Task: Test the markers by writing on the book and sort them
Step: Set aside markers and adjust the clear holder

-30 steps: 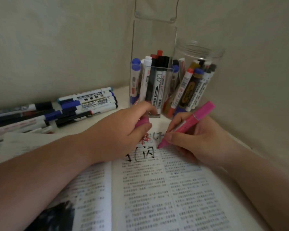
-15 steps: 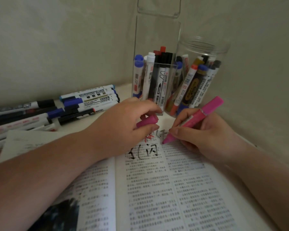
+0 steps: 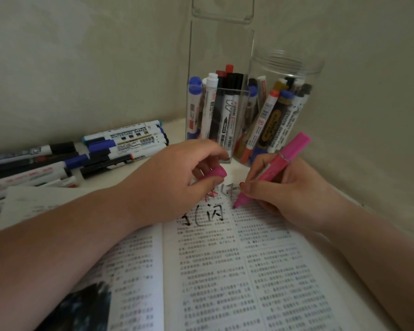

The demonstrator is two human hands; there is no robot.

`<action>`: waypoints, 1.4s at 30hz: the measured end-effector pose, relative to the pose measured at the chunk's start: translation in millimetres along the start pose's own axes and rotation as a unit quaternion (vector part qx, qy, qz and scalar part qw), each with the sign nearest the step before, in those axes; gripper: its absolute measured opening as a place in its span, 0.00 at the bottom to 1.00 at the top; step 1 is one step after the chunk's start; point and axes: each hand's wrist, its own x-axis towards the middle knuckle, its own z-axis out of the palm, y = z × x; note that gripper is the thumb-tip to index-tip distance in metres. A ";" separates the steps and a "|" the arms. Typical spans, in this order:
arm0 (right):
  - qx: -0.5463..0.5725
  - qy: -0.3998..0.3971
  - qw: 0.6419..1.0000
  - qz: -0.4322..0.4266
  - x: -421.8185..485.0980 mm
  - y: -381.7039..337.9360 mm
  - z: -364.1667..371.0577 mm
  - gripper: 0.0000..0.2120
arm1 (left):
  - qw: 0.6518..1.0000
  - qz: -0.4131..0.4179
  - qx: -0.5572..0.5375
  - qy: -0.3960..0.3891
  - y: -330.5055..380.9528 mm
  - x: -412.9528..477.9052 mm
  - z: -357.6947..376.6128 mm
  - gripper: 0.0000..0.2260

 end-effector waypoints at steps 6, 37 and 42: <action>-0.010 -0.004 1.000 -0.003 0.3 2.3 -1.5 0.10 | 1.000 0.006 -0.016 0.007 2.4 -0.4 0.7 0.13; 0.173 0.054 0.976 -0.121 7.8 5.2 -9.5 0.07 | 0.993 -0.024 -0.107 -0.047 13.5 -1.8 -3.0 0.20; 0.142 0.041 0.982 -0.118 6.4 3.7 -5.5 0.08 | 0.989 -0.018 -0.132 -0.069 21.1 -1.4 -4.1 0.25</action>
